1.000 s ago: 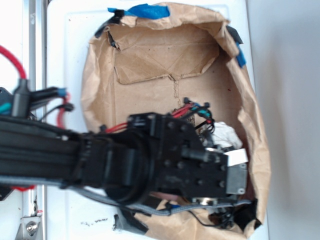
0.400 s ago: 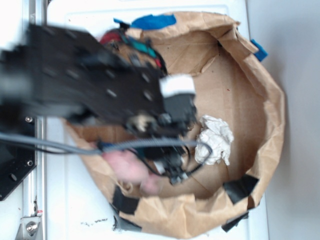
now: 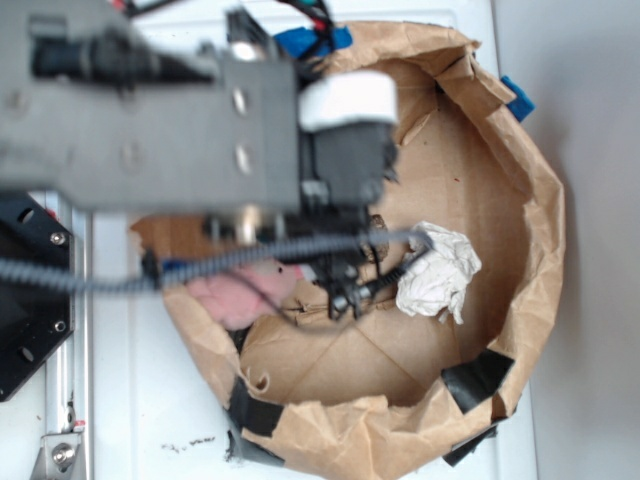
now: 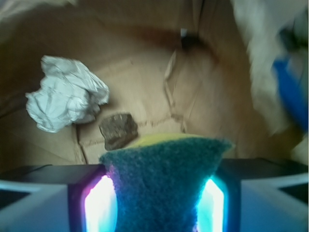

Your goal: Grab the green sponge.

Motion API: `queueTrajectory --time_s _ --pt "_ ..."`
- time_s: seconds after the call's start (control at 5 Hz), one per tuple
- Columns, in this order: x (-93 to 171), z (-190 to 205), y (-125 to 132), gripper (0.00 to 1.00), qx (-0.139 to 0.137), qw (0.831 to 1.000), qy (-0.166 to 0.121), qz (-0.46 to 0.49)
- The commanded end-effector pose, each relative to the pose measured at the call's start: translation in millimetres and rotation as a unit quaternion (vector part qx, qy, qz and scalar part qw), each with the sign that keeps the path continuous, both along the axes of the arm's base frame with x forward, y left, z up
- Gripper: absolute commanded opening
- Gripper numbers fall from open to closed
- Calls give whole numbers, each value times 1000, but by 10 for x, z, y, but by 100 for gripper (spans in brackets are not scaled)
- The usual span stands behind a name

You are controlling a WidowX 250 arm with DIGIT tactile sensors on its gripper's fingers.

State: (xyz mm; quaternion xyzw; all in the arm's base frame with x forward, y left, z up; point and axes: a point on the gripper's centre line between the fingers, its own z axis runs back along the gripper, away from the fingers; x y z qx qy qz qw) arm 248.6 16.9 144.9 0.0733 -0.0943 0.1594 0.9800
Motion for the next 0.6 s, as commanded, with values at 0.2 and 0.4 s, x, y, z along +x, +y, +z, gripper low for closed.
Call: queueTrajectory --time_s 0.2,0.4 --pt "102 377 -233 0 -18 999 -26 -38" --pt "54 377 -277 0 -22 998 -36 -44"
